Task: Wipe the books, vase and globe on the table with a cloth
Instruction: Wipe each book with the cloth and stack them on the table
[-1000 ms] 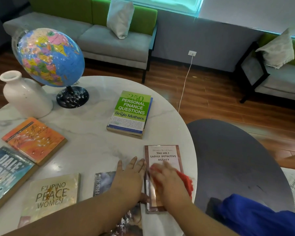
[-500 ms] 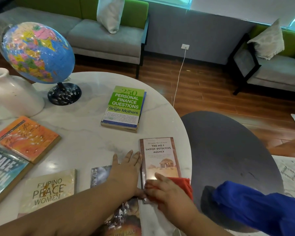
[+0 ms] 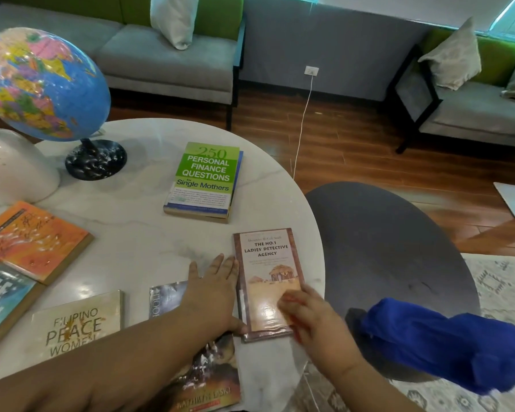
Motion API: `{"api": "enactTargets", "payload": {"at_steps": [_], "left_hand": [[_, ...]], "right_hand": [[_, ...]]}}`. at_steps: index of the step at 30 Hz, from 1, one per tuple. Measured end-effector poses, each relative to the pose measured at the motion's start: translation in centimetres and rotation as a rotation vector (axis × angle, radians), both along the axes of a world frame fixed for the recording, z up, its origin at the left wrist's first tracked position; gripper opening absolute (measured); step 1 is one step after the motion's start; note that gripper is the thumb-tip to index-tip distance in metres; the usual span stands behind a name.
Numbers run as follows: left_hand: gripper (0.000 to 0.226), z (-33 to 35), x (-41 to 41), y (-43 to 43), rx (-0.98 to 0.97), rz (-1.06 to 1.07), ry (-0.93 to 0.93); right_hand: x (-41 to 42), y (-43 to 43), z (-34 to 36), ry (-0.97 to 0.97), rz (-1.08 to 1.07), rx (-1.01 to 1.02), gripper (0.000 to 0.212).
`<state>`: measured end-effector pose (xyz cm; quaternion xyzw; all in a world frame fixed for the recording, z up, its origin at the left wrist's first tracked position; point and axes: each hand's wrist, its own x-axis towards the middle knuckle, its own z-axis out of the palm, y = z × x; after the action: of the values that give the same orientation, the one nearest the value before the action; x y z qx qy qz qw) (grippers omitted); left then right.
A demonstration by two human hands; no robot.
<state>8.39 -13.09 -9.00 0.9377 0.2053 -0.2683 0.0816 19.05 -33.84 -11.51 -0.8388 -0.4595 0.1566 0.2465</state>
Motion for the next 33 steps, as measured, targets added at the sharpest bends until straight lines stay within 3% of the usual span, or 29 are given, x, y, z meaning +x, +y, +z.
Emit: {"api": "enactTargets", "payload": {"at_steps": [3, 6, 8, 10, 14, 17, 19, 20, 23, 26, 30, 33], "left_hand": [[0.125, 0.1, 0.0, 0.0, -0.002, 0.003, 0.002], [0.125, 0.0, 0.1, -0.1, 0.004, -0.001, 0.008], [0.125, 0.0, 0.1, 0.0, 0.009, -0.002, 0.011], [0.124, 0.0, 0.2, 0.0, 0.008, -0.004, 0.012], [0.123, 0.4, 0.1, 0.0, 0.006, -0.009, 0.020], [0.123, 0.6, 0.1, -0.2, -0.024, 0.016, 0.016], [0.119, 0.8, 0.4, -0.7, -0.062, 0.030, -0.013], [0.114, 0.9, 0.6, -1.0, -0.086, 0.042, -0.021], [0.102, 1.3, 1.2, -1.5, -0.143, 0.082, -0.043], [0.090, 1.7, 1.5, -1.9, -0.124, -0.027, -0.070], [0.073, 1.1, 1.8, -2.2, -0.184, -0.047, -0.121], [0.048, 2.0, 2.1, -1.6, -0.348, 0.145, -0.257]], "right_hand": [[0.0, 0.1, 0.1, 0.016, -0.118, -0.039, 0.040], [-1.6, -0.6, -0.2, -0.116, 0.156, -0.034, 0.057], [-1.1, -1.7, -0.8, -0.127, 0.215, -0.040, 0.058], [-0.1, -2.2, -0.8, -0.020, 0.077, -0.033, 0.052], [0.0, -2.0, 1.0, 0.260, -0.396, 0.007, 0.036], [0.5, -2.7, 1.4, 0.414, -0.644, -0.083, 0.025], [0.8, -2.9, 1.6, 0.522, -0.685, -0.177, 0.008], [0.8, -2.8, 2.0, 0.556, -0.679, -0.226, 0.010], [0.7, -2.2, 2.7, 0.647, -0.666, -0.305, 0.031], [1.1, -2.0, 3.0, 0.729, -0.684, -0.359, 0.039], [1.2, -2.1, 4.7, 0.855, -0.705, -0.272, 0.025], [0.9, -1.4, 6.3, 0.810, -0.736, -0.056, 0.014]]}}
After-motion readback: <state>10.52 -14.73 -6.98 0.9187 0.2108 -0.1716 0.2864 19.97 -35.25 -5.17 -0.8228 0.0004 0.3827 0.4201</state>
